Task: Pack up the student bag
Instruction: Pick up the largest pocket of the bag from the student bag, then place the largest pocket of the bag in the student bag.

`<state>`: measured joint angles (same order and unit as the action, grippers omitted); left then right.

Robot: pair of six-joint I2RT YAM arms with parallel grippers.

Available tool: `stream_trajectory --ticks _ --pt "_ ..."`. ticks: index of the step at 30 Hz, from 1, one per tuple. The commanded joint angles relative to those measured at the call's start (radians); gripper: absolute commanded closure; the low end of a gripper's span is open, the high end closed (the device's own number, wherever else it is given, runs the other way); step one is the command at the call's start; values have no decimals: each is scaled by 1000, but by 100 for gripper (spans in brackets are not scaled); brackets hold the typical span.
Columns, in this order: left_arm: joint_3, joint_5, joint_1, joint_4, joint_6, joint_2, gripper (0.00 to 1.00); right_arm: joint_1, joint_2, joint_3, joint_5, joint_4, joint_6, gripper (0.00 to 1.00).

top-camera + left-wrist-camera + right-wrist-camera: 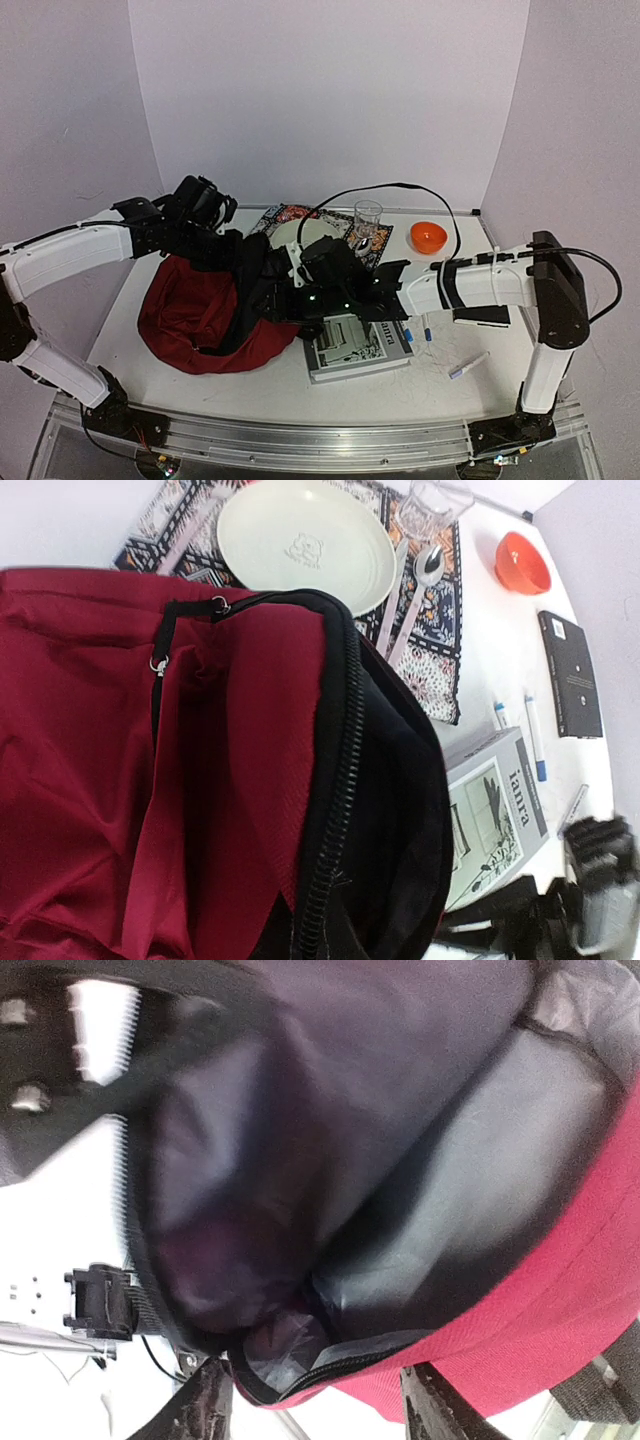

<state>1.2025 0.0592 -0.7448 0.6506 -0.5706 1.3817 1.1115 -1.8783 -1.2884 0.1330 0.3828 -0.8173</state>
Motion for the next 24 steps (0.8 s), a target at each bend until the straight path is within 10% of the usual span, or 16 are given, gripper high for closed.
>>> stream_trajectory --ticks 1,16,24 --pt "118 80 4 96 95 -45 100 -20 15 -62 -70 -77 -34 37" --pt "311 499 15 413 188 -100 100 -30 -18 -41 -128 -241 -29 47" --pt "194 519 17 405 221 -83 100 -45 108 9 -81 -255 89 30"
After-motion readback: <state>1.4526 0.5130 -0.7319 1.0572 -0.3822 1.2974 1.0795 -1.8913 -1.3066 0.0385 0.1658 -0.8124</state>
